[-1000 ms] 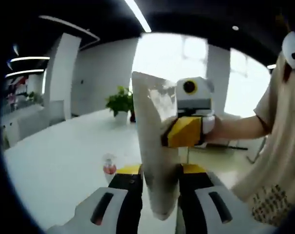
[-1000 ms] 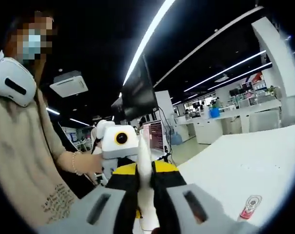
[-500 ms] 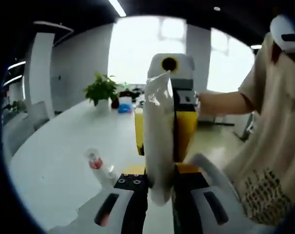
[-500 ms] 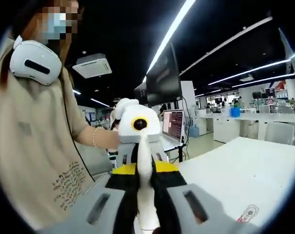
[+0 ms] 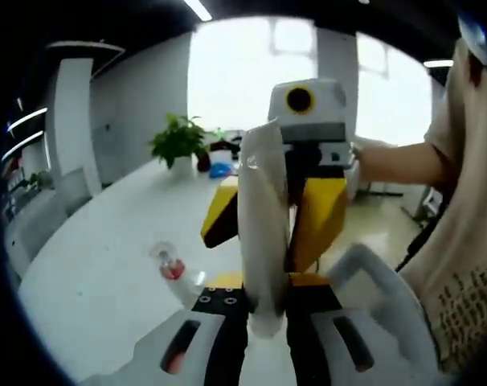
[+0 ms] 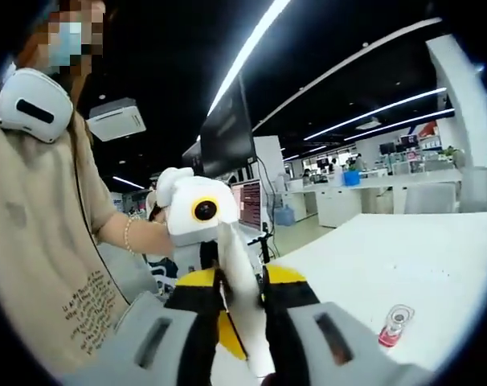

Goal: Arrange the skincare products in the storage area until every visible bottle or jar stands upright without overlapping.

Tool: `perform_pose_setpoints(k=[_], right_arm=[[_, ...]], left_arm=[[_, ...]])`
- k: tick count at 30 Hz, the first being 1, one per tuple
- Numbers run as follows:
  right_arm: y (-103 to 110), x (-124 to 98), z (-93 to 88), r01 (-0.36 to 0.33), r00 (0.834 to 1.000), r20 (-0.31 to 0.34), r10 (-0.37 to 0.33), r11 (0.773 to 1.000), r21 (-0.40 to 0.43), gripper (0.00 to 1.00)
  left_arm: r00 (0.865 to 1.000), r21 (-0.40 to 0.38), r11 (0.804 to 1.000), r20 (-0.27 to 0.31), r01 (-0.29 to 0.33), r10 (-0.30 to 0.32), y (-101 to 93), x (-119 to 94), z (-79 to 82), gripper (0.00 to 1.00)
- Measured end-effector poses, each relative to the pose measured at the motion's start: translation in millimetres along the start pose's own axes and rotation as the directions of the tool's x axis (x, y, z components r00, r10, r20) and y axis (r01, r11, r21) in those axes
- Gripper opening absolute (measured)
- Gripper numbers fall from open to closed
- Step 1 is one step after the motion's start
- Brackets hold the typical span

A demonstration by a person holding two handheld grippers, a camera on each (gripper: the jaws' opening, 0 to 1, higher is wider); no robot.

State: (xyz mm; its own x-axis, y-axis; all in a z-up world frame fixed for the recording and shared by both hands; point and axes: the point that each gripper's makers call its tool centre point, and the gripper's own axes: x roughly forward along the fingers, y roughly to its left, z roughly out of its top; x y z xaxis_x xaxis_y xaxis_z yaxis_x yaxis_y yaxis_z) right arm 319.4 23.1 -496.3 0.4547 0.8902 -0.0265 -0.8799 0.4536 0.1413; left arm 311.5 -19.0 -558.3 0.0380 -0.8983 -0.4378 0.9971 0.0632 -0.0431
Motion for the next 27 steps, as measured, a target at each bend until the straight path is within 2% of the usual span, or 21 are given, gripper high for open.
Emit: perform_pose_setpoints(k=[3,6,9,14,18,19,23,27], right_arm=[[-10.0,-12.8,-6.0,0.068,0.998,0.011,-0.068,0.997,0.025,0.28],[-27.8,-34.5,-15.8,0.181,0.983,0.027,-0.183,0.981,0.063,0.39],[-37.4,-49.2,-27.2,0.252,0.966,0.037,-0.256,0.963,0.097,0.42],[-38.2,-61.0,-49.4,0.295,0.953,0.032,-0.303,0.944,0.15,0.42],[-37.5,-66.3,-61.9,0.319,0.944,0.029,-0.33,0.929,0.186,0.41],[-37.7,-67.6,-63.1,0.324,0.942,0.029,-0.335,0.927,0.191,0.41],[-38.0,-74.5,-65.1,0.341,0.935,0.027,-0.353,0.918,0.2,0.4],[-41.4,-80.8,-67.3,0.361,0.927,0.026,-0.375,0.907,0.214,0.4]], left_arm=[[1.0,-0.015,1.0,0.005,-0.004,0.004,10.4,4.6,-4.8,0.11],[0.999,-0.03,0.999,0.021,-0.036,0.036,29.4,6.3,-9.8,0.11],[0.996,-0.018,0.997,0.02,-0.081,0.082,51.5,8.1,-14.2,0.12],[0.992,0.016,0.992,0.017,-0.123,0.122,88.1,18.9,-21.0,0.12],[0.99,0.009,0.99,-0.005,-0.144,0.144,118.3,37.7,-39.9,0.12],[0.989,-0.026,0.989,-0.004,-0.147,0.147,126.0,43.7,-45.4,0.12],[0.987,0.007,0.988,-0.031,-0.156,0.156,142.7,61.4,-58.3,0.12],[0.986,-0.028,0.986,-0.038,-0.164,0.163,157.3,74.1,-67.6,0.12]])
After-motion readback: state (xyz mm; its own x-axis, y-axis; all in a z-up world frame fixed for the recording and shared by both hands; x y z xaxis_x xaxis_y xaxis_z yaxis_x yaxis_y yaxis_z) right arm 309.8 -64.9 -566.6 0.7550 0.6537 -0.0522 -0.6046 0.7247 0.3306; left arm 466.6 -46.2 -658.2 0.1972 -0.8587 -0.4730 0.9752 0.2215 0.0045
